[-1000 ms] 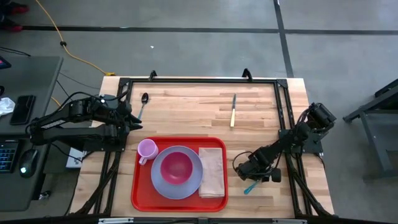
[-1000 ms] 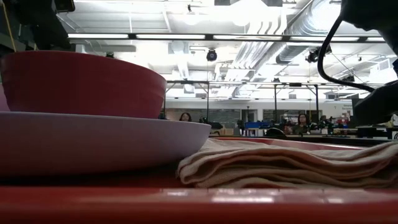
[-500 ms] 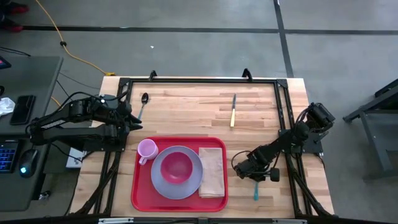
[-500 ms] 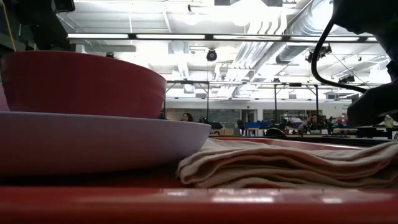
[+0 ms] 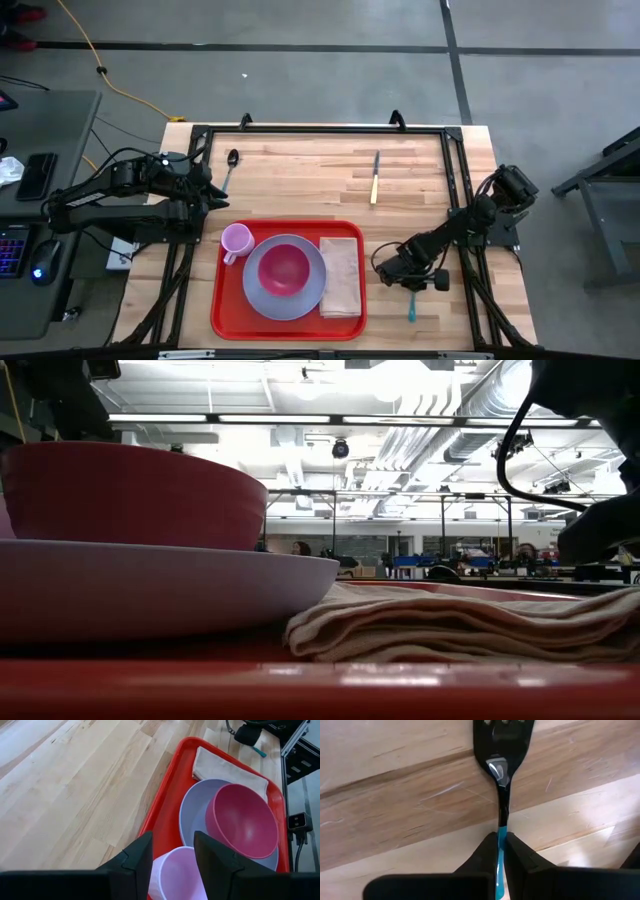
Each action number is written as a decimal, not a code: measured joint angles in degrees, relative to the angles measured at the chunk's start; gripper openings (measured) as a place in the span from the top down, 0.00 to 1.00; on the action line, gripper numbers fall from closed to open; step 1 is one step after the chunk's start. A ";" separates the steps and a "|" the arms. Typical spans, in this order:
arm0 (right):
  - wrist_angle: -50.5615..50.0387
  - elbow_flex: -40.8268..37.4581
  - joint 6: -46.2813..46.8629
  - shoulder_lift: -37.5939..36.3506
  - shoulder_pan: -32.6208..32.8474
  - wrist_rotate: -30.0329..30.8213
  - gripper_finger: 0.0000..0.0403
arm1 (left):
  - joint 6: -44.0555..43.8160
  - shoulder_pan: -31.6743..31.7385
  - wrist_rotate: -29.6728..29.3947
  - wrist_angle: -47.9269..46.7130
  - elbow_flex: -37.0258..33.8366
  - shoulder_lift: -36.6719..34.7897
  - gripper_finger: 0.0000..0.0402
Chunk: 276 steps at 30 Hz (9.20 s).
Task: Set up tray
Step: Put the blue fork on the peach napkin on the orange serving tray, then put the blue spoon beside the blue plate on the peach napkin
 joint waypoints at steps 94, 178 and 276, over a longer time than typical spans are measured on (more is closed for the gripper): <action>-14.11 48.76 -20.40 16.76 -12.15 5.43 1.00 | -0.02 0.00 -0.20 0.00 0.00 0.00 0.56; -26.58 53.34 -36.19 27.00 -17.20 -1.64 0.81 | -0.02 0.00 0.11 0.00 0.00 0.04 0.56; -54.40 47.28 -61.14 -20.17 -21.73 58.16 0.82 | -6.40 32.61 -16.87 -7.56 15.63 49.81 0.56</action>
